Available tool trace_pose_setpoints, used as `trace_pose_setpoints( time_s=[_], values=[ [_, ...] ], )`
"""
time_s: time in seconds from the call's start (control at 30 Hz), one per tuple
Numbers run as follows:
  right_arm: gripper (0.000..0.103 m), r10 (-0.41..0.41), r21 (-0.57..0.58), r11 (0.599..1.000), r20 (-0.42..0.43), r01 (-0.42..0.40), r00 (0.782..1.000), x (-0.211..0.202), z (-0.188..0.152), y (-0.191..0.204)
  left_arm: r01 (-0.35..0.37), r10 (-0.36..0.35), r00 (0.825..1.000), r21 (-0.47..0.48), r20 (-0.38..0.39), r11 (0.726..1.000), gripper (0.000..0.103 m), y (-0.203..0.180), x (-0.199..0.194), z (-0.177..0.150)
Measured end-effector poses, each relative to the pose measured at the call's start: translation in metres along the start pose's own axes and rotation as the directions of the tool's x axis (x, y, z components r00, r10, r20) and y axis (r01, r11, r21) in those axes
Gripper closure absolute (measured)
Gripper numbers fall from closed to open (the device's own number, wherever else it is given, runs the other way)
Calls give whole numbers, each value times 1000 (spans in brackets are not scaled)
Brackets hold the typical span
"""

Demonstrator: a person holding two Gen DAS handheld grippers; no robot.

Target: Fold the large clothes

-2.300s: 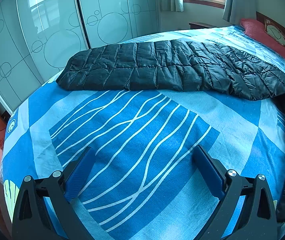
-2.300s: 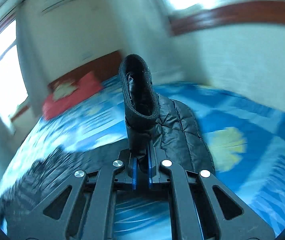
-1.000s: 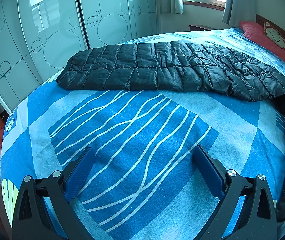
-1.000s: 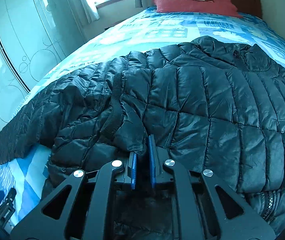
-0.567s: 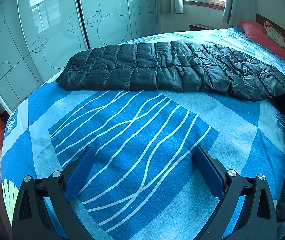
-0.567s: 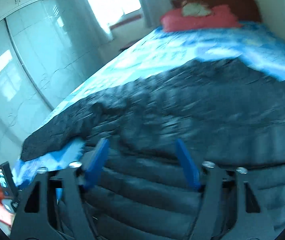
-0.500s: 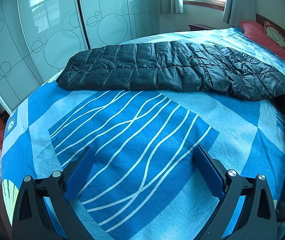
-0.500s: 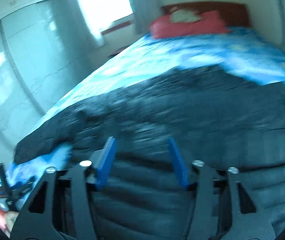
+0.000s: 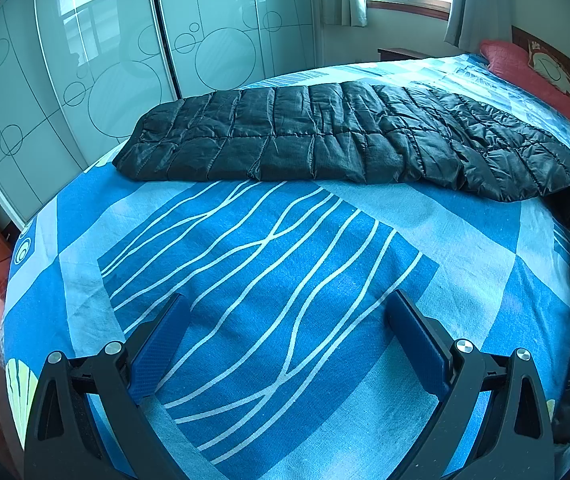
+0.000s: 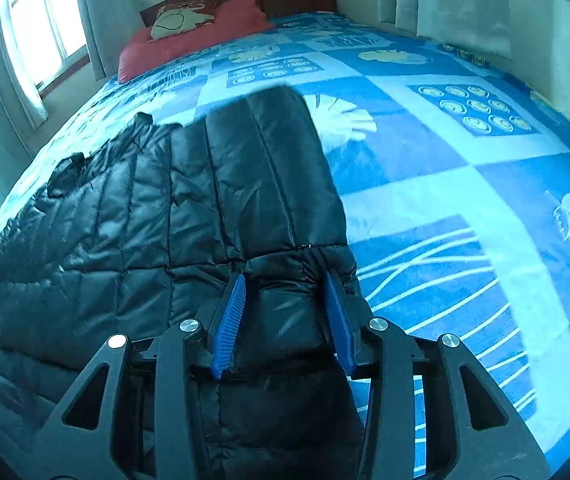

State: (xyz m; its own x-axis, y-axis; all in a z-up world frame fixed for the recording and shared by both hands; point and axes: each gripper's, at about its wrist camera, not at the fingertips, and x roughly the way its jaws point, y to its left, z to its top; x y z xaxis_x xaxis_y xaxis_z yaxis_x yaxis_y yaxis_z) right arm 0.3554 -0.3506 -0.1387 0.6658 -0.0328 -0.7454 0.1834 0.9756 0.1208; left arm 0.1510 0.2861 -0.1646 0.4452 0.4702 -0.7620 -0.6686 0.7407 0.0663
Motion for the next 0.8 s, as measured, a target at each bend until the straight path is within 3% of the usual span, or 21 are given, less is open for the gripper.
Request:
trace_pose_setpoints(
  time_s=[0.1, 0.2, 0.33, 0.43, 0.6, 0.8],
  values=[
    [63, 3, -18, 1000, 75, -2, 997, -14, 17, 7, -1, 1, 1000, 1, 1, 1000, 4, 0, 0, 0],
    [62, 23, -1, 1000, 89, -23, 996, -3, 42, 12, -4, 4, 1000, 2, 1, 1000, 4, 1, 1, 1],
    [62, -10, -9, 1000, -53, 9, 999, 54, 44, 11, -5, 5, 1000, 3, 2, 1000, 4, 0, 0, 0],
    [62, -49, -38, 998, -36, 48, 998, 46, 55, 22, -4, 4, 1000, 3, 3, 1000, 4, 0, 0, 0],
    [62, -8, -26, 1000, 64, 9, 998, 33, 86, 36, -5, 5, 1000, 3, 3, 1000, 4, -1, 0, 0],
    [58, -64, -46, 997, -31, 63, 997, 94, 85, 42, -6, 6, 1000, 3, 4, 1000, 4, -1, 0, -1]
  ],
)
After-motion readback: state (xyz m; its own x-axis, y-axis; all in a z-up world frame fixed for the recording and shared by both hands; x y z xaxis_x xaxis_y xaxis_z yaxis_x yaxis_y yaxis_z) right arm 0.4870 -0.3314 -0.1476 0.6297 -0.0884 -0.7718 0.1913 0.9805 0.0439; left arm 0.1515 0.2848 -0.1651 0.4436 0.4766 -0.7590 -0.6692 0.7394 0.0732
